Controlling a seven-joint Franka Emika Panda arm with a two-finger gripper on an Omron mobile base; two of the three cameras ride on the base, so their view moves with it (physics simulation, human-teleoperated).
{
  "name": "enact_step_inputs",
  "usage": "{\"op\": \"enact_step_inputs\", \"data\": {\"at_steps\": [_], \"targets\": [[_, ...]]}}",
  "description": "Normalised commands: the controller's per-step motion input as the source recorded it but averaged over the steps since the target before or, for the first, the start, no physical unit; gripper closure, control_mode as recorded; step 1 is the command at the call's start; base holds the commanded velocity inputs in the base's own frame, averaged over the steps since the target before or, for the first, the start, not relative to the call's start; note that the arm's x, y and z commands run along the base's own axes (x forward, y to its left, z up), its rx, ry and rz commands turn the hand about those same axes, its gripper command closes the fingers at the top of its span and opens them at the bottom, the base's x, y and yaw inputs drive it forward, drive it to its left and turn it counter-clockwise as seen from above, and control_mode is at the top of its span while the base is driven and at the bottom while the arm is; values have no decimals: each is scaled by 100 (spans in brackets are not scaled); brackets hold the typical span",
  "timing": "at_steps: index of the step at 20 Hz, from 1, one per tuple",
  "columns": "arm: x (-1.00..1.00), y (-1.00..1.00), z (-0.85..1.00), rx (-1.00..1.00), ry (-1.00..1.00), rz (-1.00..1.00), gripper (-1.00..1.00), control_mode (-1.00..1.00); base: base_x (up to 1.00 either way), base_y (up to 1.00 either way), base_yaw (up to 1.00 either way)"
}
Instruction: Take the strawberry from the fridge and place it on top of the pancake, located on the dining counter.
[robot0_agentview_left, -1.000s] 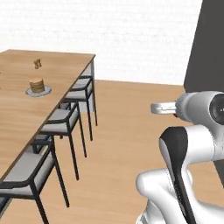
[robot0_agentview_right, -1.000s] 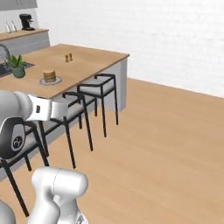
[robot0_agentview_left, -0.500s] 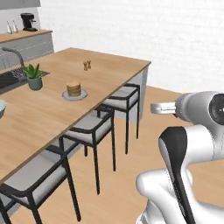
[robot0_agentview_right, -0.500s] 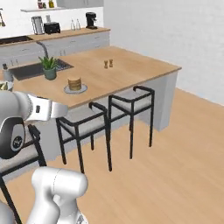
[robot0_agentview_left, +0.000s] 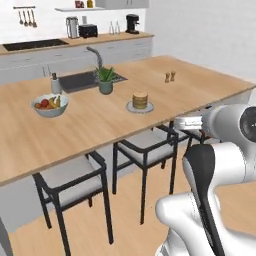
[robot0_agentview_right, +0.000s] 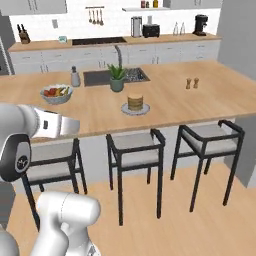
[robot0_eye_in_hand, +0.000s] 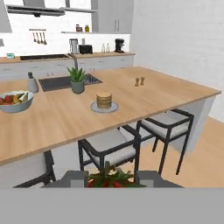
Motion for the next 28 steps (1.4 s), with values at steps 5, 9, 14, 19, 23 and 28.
{"op": "enact_step_inputs", "data": {"at_steps": [5,9,14,19,23,28], "targets": [[0,0,0,0,0,0,100,100,0,-30,76],[0,0,0,0,0,0,100,100,0,-100,27],[0,0,0,0,0,0,100,100,-3,-100,10],[0,0,0,0,0,0,100,100,60,-73,10],[0,0,0,0,0,0,100,100,100,-35,9],[0,0,0,0,0,0,100,100,100,-17,14]]}}
